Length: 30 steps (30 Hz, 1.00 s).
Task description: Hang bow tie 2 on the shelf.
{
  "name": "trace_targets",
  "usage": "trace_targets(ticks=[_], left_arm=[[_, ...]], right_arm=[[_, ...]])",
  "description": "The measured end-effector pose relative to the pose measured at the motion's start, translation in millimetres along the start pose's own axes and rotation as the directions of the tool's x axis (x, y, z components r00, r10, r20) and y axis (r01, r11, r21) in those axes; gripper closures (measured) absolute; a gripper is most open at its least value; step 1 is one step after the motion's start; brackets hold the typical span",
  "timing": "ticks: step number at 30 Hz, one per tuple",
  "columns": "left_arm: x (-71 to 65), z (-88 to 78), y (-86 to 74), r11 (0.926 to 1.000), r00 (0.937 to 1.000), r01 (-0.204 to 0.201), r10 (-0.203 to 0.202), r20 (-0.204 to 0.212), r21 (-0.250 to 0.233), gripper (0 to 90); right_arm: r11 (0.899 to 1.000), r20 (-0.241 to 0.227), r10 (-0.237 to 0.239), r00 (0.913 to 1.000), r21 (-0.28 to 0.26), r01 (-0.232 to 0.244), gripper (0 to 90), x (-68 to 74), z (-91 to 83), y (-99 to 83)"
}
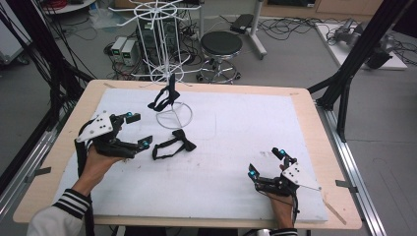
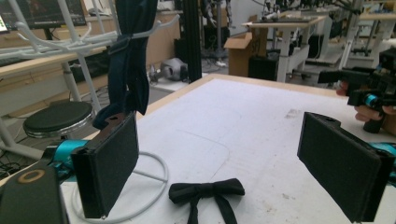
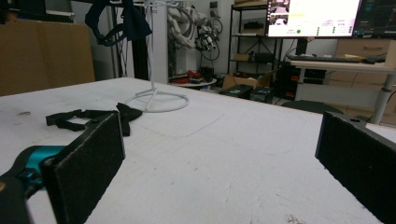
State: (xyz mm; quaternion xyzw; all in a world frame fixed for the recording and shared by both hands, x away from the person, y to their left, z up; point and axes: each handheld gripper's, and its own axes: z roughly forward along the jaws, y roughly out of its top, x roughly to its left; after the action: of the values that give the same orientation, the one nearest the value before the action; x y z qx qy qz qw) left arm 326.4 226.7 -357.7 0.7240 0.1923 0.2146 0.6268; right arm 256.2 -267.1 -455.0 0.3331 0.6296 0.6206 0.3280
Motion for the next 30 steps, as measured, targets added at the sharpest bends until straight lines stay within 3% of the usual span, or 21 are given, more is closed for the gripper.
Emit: trace_targets(ticks=[8,19,27,30], left_arm=[[-5.3,18.2,6.5,0.9963,0.9968,-0.049,0.045,0.066,0.071,13.2],[-10.5,48.3,10.7,0.9884,0.9889,-0.079,0.062,0.135,0.130,13.5],[-10.8,67.0,16.1,0.9782,0.9829,-0.102,0.072,0.170,0.181,13.6],[-10.0,71.8,16.9,0.9692,0.9794,-0.128,0.090,0.181,0.210,13.6]], right_arm=[[1.000,-0.001,0.007,1.0000,-0.007,-0.007,0.6,-0.8,-0.3,-0.3],[1.000,-0.001,0.011,0.9999,-0.008,-0.011,0.6,-1.1,-0.9,-0.4],[1.000,0.002,0.017,0.9999,-0.010,-0.017,0.6,-1.3,-1.2,-0.4],[1.000,0.002,0.013,0.9999,-0.015,-0.013,0.6,-1.8,-1.1,-0.5]])
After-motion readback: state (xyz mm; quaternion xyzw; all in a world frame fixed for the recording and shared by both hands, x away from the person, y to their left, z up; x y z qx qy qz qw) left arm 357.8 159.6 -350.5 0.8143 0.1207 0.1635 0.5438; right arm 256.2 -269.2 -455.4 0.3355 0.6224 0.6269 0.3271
